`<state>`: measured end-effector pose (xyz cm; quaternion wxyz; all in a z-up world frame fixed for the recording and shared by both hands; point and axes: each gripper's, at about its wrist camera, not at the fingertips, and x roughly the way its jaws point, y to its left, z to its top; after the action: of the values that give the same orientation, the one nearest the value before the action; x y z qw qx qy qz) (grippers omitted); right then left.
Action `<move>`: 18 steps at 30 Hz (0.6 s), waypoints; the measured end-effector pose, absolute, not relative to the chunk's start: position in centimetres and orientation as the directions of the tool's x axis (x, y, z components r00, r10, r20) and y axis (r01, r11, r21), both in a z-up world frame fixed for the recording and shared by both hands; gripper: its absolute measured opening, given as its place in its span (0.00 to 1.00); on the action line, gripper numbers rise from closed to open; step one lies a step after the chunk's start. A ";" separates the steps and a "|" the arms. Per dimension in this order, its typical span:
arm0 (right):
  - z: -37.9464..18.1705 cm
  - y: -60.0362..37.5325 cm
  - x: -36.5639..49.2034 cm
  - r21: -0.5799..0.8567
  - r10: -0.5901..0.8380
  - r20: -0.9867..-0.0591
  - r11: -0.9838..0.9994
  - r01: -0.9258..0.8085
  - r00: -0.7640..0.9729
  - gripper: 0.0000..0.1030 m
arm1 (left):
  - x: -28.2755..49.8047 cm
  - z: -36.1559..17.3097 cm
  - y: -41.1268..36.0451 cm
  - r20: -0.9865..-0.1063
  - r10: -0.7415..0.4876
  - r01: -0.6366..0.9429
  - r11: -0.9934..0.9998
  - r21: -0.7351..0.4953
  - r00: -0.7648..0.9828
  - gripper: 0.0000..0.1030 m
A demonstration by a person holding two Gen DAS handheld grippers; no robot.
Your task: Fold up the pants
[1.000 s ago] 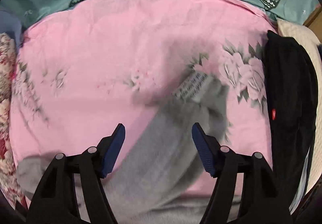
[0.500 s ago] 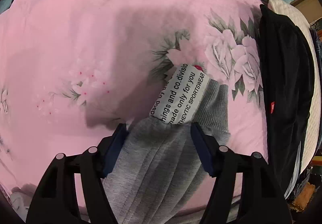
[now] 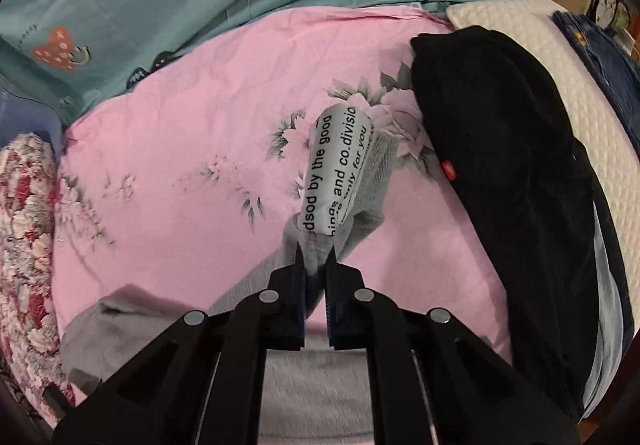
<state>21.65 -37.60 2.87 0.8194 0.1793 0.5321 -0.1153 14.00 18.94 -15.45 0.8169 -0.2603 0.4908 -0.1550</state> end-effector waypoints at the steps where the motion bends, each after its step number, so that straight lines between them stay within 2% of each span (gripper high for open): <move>1: 3.3 -38.5 19.1 0.209 0.026 -0.903 0.900 0.384 0.429 0.07 | 14.0 -15.4 18.9 -0.721 -0.509 -0.003 0.816 -0.577 0.470 0.03; 5: 1.9 -40.6 10.3 0.307 0.082 -0.877 0.854 0.420 0.474 0.07 | 14.0 -15.4 18.7 -0.726 -0.501 0.000 0.823 -0.567 0.471 0.03; 8: -2.6 -41.5 5.6 0.337 0.100 -0.879 0.821 0.460 0.466 0.07 | 14.0 -15.3 18.6 -0.733 -0.490 -0.002 0.831 -0.556 0.472 0.03; 12: -9.9 -42.7 3.6 0.383 0.141 -0.882 0.769 0.511 0.449 0.07 | 13.9 -15.0 18.1 -0.747 -0.459 0.005 0.854 -0.521 0.480 0.03; 15: -10.3 -42.7 3.1 0.413 0.147 -0.854 0.774 0.480 0.499 0.07 | 13.6 -14.8 17.8 -0.752 -0.436 0.011 0.868 -0.496 0.495 0.03; 18: -9.2 -42.1 3.0 0.372 0.138 -0.869 0.816 0.443 0.475 0.16 | 13.3 -14.8 17.9 -0.749 -0.433 0.007 0.868 -0.497 0.502 0.03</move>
<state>3.00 -42.13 -9.19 0.8090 0.2884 0.5035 -0.0942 13.28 17.90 -14.81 0.8380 -0.2213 0.4813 -0.1310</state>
